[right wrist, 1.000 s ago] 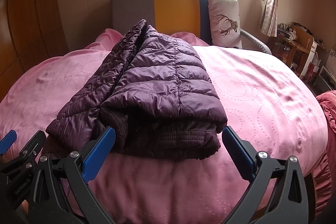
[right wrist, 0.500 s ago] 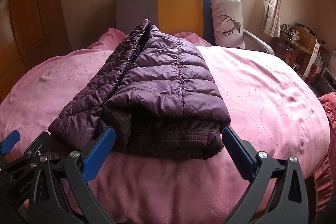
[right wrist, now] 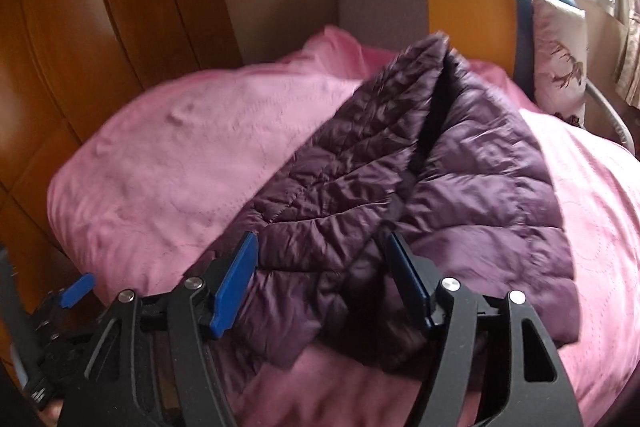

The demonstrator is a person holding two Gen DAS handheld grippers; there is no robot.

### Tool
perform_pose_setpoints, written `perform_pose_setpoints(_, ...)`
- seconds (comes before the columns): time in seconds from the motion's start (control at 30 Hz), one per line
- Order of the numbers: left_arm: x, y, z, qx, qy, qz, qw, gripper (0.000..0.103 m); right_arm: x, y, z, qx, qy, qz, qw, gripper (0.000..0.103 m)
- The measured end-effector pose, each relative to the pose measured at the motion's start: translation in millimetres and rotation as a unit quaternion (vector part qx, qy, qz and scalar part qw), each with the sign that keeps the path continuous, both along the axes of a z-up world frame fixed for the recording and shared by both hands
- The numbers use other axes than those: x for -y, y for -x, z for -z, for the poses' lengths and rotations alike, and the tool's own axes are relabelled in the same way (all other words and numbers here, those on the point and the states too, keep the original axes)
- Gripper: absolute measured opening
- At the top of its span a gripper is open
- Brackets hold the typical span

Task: Fold large clothes
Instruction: 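Grasp the jacket edges with both grippers and lift them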

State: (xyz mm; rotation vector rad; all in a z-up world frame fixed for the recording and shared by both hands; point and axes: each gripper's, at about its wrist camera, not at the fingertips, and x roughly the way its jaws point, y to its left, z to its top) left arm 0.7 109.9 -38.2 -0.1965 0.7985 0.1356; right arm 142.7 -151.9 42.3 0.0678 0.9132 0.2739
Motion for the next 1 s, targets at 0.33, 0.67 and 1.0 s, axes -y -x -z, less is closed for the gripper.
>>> perform_pose_setpoints(0.33,34,4,16,-0.016,0.049,0.143,0.9884,0.098,-11,-41,24,-0.029,0.000,0.000,1.000,0.009)
perform_pose_setpoints(0.67,52,-19,27,-0.054,0.023,0.174,0.9829,0.028,127,-2,-56,0.117,0.072,0.131,0.982,0.006)
perform_pose_setpoints(1.0,-28,-100,-5,-0.038,-0.076,0.002,0.9964,0.017,359,0,-1,0.010,0.139,0.385,0.912,0.004)
